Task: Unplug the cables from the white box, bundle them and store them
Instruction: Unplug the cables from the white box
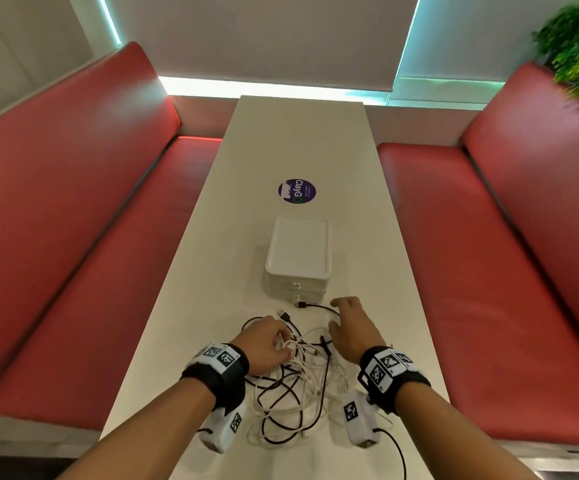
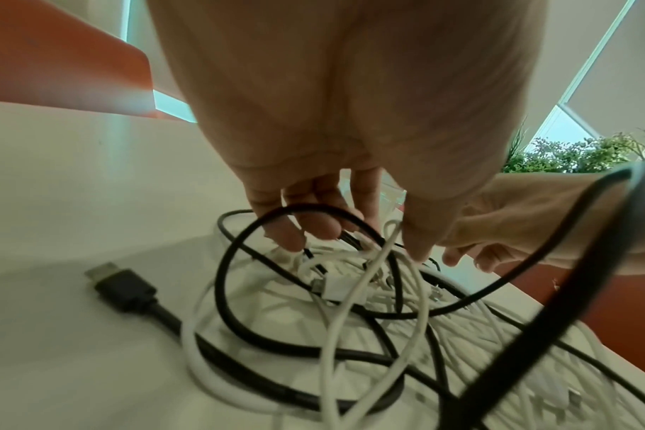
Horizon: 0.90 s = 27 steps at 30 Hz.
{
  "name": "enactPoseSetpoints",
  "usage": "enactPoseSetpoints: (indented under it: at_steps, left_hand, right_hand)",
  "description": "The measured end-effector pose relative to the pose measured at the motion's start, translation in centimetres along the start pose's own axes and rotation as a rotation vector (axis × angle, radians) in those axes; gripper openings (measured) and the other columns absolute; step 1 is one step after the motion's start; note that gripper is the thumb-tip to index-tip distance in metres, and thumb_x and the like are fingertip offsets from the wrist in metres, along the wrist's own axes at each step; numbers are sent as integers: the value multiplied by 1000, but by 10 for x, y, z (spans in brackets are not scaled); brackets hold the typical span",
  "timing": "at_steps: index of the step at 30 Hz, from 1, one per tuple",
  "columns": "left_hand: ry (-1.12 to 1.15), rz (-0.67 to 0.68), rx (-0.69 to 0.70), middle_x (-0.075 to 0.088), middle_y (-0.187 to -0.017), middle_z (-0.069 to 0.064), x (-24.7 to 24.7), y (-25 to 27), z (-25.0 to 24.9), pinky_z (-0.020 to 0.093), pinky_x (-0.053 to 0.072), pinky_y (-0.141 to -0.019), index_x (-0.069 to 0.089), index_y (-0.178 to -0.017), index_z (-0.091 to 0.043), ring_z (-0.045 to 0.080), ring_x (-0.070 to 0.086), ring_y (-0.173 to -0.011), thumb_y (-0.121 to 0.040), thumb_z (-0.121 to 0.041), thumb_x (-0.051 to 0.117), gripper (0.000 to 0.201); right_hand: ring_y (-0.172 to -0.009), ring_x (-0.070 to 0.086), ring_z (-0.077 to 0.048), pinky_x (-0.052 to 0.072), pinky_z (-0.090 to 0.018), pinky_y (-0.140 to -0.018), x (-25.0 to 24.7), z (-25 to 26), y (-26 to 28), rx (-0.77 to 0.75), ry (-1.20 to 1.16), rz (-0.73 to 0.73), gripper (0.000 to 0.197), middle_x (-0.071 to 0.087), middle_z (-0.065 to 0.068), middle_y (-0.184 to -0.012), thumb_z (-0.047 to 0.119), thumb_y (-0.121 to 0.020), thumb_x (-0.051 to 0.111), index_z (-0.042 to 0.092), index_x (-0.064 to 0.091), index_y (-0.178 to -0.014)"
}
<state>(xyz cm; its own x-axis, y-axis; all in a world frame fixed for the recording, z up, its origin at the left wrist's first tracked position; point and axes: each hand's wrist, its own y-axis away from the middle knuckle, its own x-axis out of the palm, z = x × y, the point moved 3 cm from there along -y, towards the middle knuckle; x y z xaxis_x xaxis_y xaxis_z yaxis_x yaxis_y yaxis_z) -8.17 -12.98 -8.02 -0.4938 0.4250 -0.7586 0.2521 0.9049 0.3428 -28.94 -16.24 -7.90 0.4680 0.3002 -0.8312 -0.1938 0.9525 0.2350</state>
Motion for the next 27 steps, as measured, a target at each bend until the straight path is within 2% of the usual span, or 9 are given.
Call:
enactPoseSetpoints:
  at_steps: [3,5,7,10,14,20,23,25,27]
  left_hand:
    - [64,-106,-20,47,-100,-8,-4,-5,-2,26,41,-79,59,-114,-26,12,50,-93,-88,-48,60,34]
    - [45,-167,-16,47,-111,-5,-8,-10,1,28,42,-92,58,-124,-25,15,48,-109,-93,-44,55,37]
    - [-14,-130,-12,45,-125,0,-6,-16,5,29,39,-102,54,-135,-24,20,42,-120,-94,-38,53,43]
    - [-112,-24,-31,43,-135,2,0,-20,9,35,37,-107,49,-141,-27,24,39,-126,-94,-38,54,49]
    - [-115,-50,-27,45,-134,0,5,-22,12,36,38,-105,50,-138,-29,22,41,-123,-91,-39,58,48]
    - [-88,-188,45,50,-126,-5,2,-22,-6,32,35,-102,63,-119,-28,17,42,-120,-91,-33,57,29]
    - [1,-180,50,56,-122,-8,-3,-18,-25,36,37,-103,65,-109,-30,16,47,-118,-91,-41,57,22]
    - [79,-104,35,58,-123,-9,-4,-15,-36,39,39,-104,64,-112,-32,14,50,-118,-86,-52,59,33]
    - [139,-16,33,61,-124,-10,-4,-12,-47,41,41,-105,64,-116,-34,14,53,-119,-77,-60,61,46]
  right_hand:
    - [-112,60,-28,51,-37,-95,5,-1,-1,11,63,72,42,37,-5,-146,20,-98,50,14,47,-139]
    - [-107,61,-27,51,-35,-91,9,-3,0,1,105,114,38,38,-3,-142,20,-97,50,13,52,-135]
    - [-102,62,-28,52,-36,-89,11,-5,1,-12,133,117,32,41,-5,-138,18,-97,51,11,55,-128]
    - [-102,61,-28,53,-40,-87,9,-10,-1,-7,136,88,31,47,-7,-130,22,-99,51,14,51,-129]
    - [-107,57,-25,48,-34,-85,5,-14,-5,3,135,92,33,54,-5,-121,32,-100,52,20,50,-131]
    - [-95,56,-27,51,-38,-83,1,-6,-9,3,151,106,18,55,-8,-106,26,-99,49,14,62,-102]
    - [-85,61,-27,50,-38,-74,-14,5,-8,16,-91,88,11,64,-8,-98,21,-101,44,12,52,-100]
    - [-81,67,-25,53,-38,-73,-24,16,-5,25,-315,134,9,68,-5,-90,17,-100,41,15,48,-105]
    - [-75,67,-21,55,-41,-78,-35,29,-1,23,-478,166,19,69,-2,-81,12,-96,40,16,52,-110]
